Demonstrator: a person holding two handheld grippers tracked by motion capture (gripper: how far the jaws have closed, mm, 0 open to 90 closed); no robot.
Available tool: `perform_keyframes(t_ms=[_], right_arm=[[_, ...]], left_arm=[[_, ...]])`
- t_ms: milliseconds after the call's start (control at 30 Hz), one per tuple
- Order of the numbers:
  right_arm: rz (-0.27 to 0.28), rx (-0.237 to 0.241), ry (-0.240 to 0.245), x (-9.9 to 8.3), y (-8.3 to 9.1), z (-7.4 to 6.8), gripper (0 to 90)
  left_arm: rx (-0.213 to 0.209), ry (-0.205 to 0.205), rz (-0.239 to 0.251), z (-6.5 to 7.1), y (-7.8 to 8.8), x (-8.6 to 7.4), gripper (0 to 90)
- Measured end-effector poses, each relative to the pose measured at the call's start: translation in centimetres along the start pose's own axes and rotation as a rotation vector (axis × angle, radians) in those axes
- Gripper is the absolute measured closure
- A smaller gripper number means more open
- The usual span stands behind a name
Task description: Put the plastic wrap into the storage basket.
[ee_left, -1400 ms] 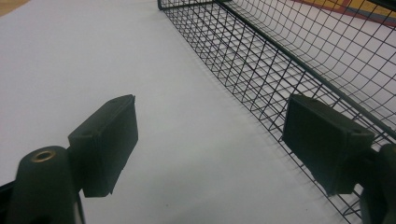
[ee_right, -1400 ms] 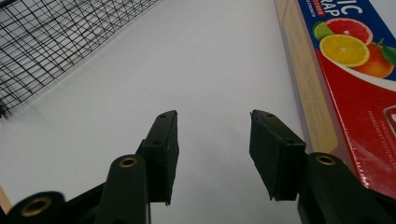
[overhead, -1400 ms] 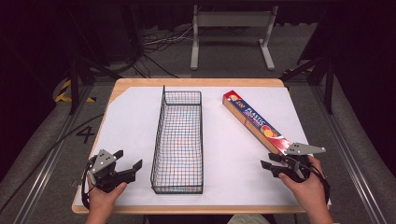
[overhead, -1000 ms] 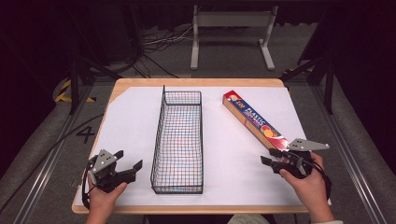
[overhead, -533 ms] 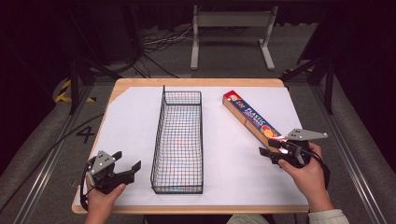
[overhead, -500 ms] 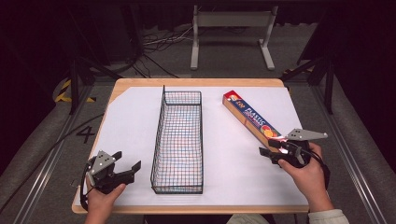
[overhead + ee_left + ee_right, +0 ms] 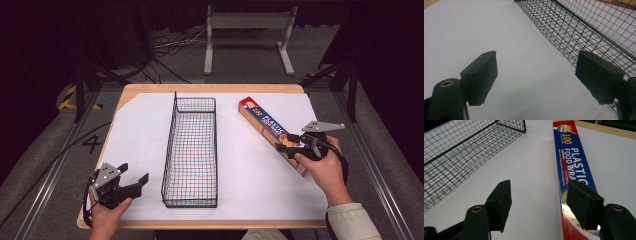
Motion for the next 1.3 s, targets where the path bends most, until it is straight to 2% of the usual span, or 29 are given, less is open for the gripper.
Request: perform_keyframes(t_ms=[267, 467, 667, 867, 1100, 1300], right_arm=[[-0.018, -0.031, -0.004, 1.4, -1.5, 1.7, 33.1], [-0.016, -0.042, -0.021, 1.7, -2.5, 2.8, 29.6], [-0.011, -0.045, -0.022, 1.9, -3.2, 3.3, 30.8], [-0.049, -0.067, 0.005, 1.9, -4.4, 3.8, 28.7], [-0.121, -0.093, -0.005, 1.4, -5.6, 4.8, 22.2], [-0.178, -0.102, -0.001, 0.9, -6.6, 5.3, 20.7]], left_arm=[[0.0, -0.007, -0.004, 0.1, -0.2, 0.0, 18.3], [-0.003, -0.003, 0.002, 0.0, -0.1, 0.1, 18.2], [-0.005, -0.003, 0.003, 0.0, -0.1, 0.1, 18.1], [-0.006, 0.003, 0.006, 0.0, 0.0, 0.1, 18.1], [-0.007, -0.002, 0.0, 0.1, -0.1, 0.1, 18.1], [-0.002, -0.001, -0.003, 0.1, -0.2, 0.1, 18.1]])
Point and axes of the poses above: each handheld gripper's, and its own axes: y roughly backward along the jaws, x roughly out of its top, z roughly to its right, the point moved 6 cm from there along -y, roughly forward along the jaws, and after that the axes turned 2 degrees about -y, right-handed, at the moved point
